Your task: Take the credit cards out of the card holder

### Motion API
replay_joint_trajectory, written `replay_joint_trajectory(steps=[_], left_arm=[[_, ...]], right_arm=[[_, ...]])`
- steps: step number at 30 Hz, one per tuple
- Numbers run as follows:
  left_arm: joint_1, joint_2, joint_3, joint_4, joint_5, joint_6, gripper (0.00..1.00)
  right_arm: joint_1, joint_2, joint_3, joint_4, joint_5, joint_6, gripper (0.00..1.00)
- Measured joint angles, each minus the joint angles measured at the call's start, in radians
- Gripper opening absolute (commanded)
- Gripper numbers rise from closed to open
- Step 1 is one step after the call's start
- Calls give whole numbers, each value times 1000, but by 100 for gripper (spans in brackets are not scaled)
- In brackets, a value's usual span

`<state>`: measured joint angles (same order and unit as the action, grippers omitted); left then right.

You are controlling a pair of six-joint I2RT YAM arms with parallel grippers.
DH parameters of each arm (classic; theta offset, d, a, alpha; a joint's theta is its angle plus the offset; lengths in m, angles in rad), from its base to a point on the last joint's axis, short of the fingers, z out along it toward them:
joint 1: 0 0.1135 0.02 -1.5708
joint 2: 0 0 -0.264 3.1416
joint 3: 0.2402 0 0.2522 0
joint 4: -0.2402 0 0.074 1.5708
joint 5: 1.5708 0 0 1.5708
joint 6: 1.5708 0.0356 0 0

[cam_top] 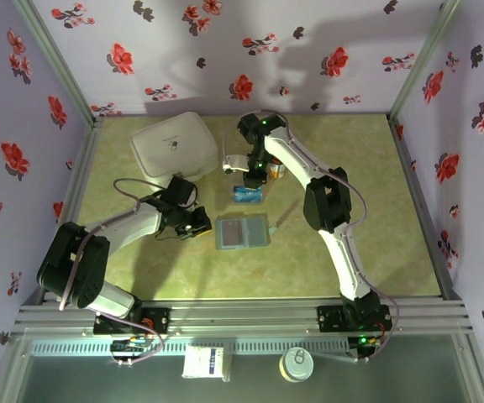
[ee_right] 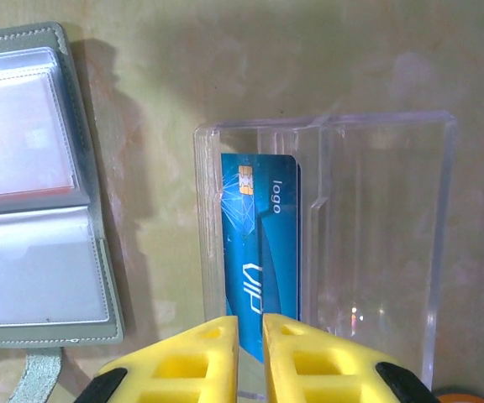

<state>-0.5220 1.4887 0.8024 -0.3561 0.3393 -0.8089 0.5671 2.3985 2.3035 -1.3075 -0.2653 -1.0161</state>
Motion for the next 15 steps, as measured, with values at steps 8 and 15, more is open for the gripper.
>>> replay_joint_trajectory(steps=[8,15], left_arm=[[0,3,0,19,1,1,11],[0,23,1,44,5,2,11]], right_arm=[[0,-75,-134,71,20,72,14],[0,-273,-446,320,33,302,20]])
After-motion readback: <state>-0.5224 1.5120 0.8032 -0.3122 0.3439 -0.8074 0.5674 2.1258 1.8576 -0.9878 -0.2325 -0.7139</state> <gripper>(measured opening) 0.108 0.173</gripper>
